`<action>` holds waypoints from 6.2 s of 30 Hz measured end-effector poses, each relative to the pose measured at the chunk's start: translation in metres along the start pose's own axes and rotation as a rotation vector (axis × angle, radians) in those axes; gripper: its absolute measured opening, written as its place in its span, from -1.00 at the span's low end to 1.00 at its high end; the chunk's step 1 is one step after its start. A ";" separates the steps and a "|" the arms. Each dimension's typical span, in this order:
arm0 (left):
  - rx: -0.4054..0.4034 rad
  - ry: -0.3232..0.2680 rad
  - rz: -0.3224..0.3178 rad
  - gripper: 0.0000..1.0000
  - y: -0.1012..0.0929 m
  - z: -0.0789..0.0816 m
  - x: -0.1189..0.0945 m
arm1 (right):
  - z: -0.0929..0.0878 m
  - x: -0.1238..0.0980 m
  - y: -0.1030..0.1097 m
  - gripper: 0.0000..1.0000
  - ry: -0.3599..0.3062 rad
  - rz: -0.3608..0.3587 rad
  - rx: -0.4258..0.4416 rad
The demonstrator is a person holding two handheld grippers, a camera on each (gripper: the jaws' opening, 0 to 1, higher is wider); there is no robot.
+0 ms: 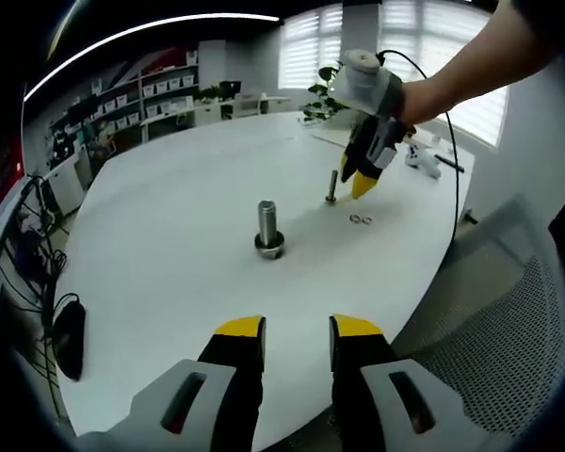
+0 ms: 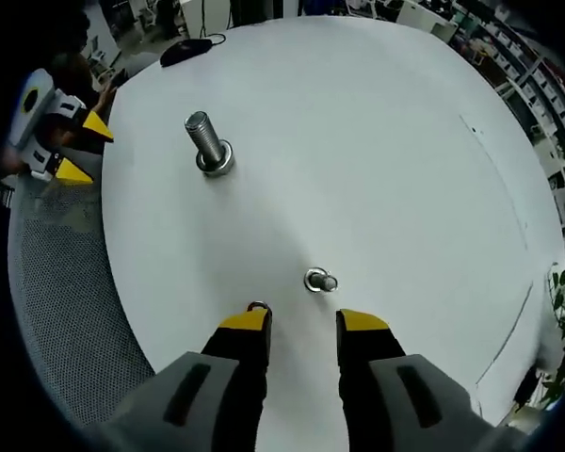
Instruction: Place the washer onto the threaded stud by aligning its center hole with the stud, sliding it down to the base, and recovering from edge contact or off-axis alignment until the washer reaches the visible bottom stop.
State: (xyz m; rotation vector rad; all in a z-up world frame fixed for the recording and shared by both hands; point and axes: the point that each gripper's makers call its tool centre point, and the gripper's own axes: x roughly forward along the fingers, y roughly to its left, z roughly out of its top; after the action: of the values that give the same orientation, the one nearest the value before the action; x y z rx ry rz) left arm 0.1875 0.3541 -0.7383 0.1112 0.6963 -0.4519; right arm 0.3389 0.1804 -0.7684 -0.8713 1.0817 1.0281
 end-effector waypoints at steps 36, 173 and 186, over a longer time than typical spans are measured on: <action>-0.006 0.015 0.028 -0.50 0.005 -0.003 0.000 | -0.028 0.019 0.051 -0.38 -0.025 0.052 0.005; -0.011 0.027 0.020 -0.53 0.005 -0.005 0.002 | -0.036 0.010 0.029 -0.73 0.066 0.032 0.100; -0.010 0.022 0.022 -0.53 0.006 -0.004 0.002 | -0.036 -0.013 0.024 -0.73 0.014 0.008 0.139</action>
State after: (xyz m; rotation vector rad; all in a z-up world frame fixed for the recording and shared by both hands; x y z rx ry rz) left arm 0.1888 0.3596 -0.7427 0.1145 0.7178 -0.4263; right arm 0.3049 0.1512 -0.7667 -0.7637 1.1546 0.9426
